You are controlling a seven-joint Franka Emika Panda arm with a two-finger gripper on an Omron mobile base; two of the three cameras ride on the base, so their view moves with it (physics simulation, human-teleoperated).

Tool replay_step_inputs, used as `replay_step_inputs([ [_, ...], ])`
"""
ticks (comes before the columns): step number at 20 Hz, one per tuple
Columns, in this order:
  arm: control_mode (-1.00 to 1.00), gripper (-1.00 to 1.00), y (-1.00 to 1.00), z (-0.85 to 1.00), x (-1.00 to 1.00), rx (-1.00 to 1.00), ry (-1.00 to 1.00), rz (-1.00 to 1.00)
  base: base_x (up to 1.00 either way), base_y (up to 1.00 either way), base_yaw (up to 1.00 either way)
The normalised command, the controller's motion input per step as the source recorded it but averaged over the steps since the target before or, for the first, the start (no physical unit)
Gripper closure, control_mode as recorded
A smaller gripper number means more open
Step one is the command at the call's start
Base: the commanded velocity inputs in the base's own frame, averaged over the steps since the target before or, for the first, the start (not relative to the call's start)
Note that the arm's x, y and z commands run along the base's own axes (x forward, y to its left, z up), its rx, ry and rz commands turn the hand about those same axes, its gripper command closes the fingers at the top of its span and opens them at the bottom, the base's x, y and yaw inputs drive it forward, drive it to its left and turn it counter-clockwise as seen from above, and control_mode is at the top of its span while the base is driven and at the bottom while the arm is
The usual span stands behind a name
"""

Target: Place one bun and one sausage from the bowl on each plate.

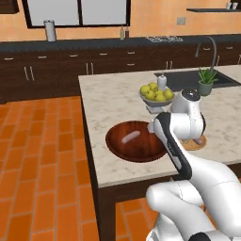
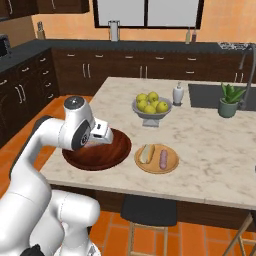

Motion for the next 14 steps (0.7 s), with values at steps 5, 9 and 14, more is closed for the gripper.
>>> replay_step_inputs([
  [5, -1.0, -1.0, 0.0, 0.0, 0.0, 0.0, 0.0, 0.0, 0.14, 0.0, 0.02],
  [9, -1.0, -1.0, 0.27, -0.18, 0.53, 0.01, 0.01, -0.04, 0.0, 0.0, 0.0],
  [14, -1.0, -1.0, 0.18, -0.04, 0.71, 0.13, 0.1, -0.12, 0.0, 0.0, 0.0],
])
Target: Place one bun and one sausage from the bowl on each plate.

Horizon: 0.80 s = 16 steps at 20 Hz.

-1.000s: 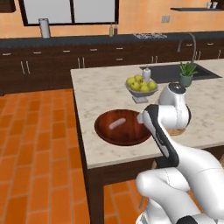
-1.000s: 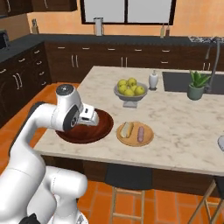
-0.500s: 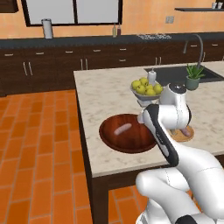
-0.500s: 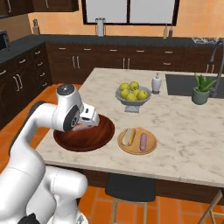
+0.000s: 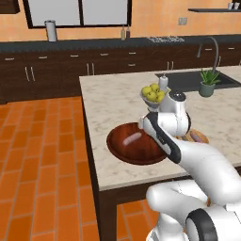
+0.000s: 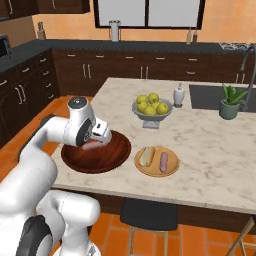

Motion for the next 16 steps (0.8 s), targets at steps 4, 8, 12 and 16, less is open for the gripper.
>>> replay_step_inputs([
  [4, -1.0, -1.0, 0.03, -0.03, 0.51, 0.15, 0.21, -0.1, 0.0, 0.0, 0.0],
  [8, -1.0, -1.0, 0.27, -0.41, 0.37, 0.05, 0.11, -0.16, 0.0, 0.0, 0.0],
  [12, -1.0, -1.0, 0.48, -0.71, 0.32, 0.01, 0.02, -0.24, 0.0, 0.0, 0.0],
  [16, -1.0, -1.0, 0.06, -0.56, 0.24, 0.22, 0.0, -0.22, 0.0, 0.0, 0.0],
])
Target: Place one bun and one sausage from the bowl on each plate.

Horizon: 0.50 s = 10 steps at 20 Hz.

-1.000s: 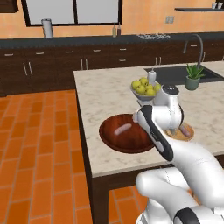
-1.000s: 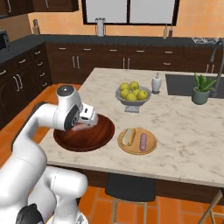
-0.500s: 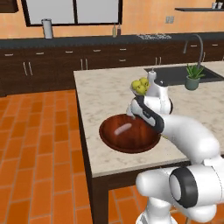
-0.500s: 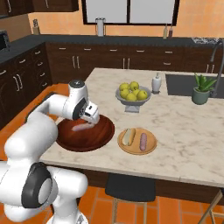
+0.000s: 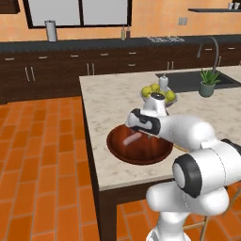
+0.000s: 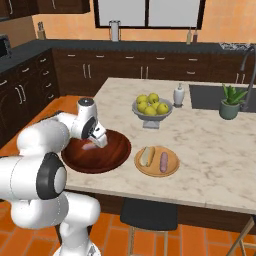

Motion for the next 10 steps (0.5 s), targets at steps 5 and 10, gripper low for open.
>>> replay_step_inputs([
  [5, -1.0, -1.0, 0.09, -0.47, 0.5, 0.15, 0.0, -0.21, 0.0, 0.0, 0.0],
  [10, -1.0, -1.0, 0.18, -0.42, 0.53, 0.0, 0.0, -0.22, 0.0, 0.0, 0.0],
])
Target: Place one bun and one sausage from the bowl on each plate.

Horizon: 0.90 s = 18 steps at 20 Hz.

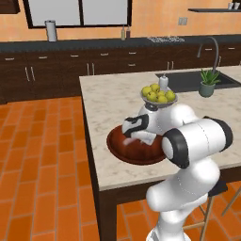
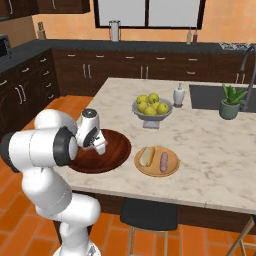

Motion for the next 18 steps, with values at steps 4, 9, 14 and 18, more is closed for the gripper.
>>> replay_step_inputs([
  [4, -1.0, -1.0, 0.0, -0.14, 0.3, 0.01, 0.06, -0.04, 0.0, 0.0, 0.0],
  [9, -1.0, -1.0, 0.0, -0.23, 0.16, 0.0, 0.03, 0.0, 0.0, 0.0, 0.0],
  [14, -1.0, -1.0, 0.0, -0.29, 0.2, 0.0, 0.0, 0.0, 0.0, 0.0, 0.0],
  [18, -1.0, -1.0, 0.0, -0.16, 0.02, 0.0, -0.01, 0.0, 0.0, 0.0, 0.0],
])
